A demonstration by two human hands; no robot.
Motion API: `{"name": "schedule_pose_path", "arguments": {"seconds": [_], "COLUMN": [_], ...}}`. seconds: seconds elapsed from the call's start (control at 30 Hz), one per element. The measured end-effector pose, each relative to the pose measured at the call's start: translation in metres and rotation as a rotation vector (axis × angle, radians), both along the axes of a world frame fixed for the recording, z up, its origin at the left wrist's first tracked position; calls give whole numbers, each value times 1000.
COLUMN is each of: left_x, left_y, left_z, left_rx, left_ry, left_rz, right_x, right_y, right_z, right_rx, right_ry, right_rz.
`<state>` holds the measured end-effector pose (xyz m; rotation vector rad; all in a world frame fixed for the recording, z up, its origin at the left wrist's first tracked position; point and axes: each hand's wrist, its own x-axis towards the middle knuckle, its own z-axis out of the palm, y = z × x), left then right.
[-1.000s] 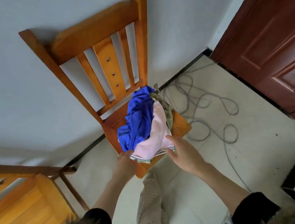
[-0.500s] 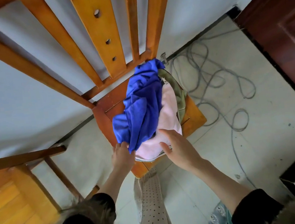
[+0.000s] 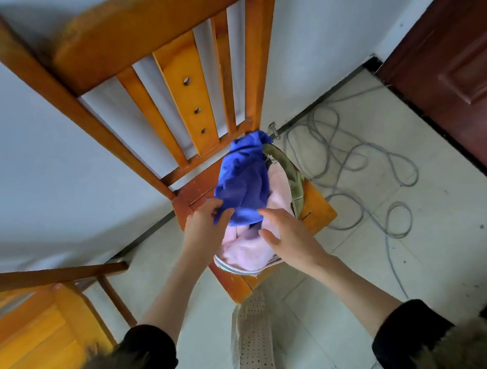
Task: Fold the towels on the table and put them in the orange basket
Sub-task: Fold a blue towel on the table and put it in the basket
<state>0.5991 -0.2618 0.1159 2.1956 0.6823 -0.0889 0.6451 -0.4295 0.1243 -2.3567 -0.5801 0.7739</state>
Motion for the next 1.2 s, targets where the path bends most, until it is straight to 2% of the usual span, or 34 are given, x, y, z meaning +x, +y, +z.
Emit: {"name": "schedule_pose_path", "arguments": {"seconds": [0.1,0.17,0.3,0.47,0.57,0.67,0.73,0.83,0.9,1.0,1.03,1.13,1.2], "left_x": [25,40,54,43,28,10,-2,-21,-34,-54,-60,-80,-94], "left_y": [2,1,-11,-34,-46,-52,-48,-32,-21,-16,-18,-32,-40], "left_z": [62,108,208,322,378,420,439,448,446,441,441,445,444], "left_rx": [43,6,-350,-631,-793,-851,-822,-494,-306,-54,27,66,-64], "left_ry": [-160,-247,-395,-551,-649,-740,-777,-773,-688,-451,-423,-466,-468], "left_rz": [4,59,169,239,243,223,243,328,333,195,146,-69,-243], "right_x": [8,12,12,0,-3,-7,-11,-15,-17,-20,-22,-34,-45], "right_y": [-1,-2,-1,6,10,6,-1,-14,-23,-29,-30,-26,-22], "right_z": [36,64,128,207,249,285,306,335,356,387,397,419,431], "right_rx": [84,181,352,577,577,581,612,641,702,711,689,626,634], "right_ry": [-37,-50,-117,-133,-291,-445,-528,-507,-448,-410,-400,-364,-338], "right_rz": [-103,-190,-294,-318,-312,-308,-305,-250,-208,-128,-94,27,103]}}
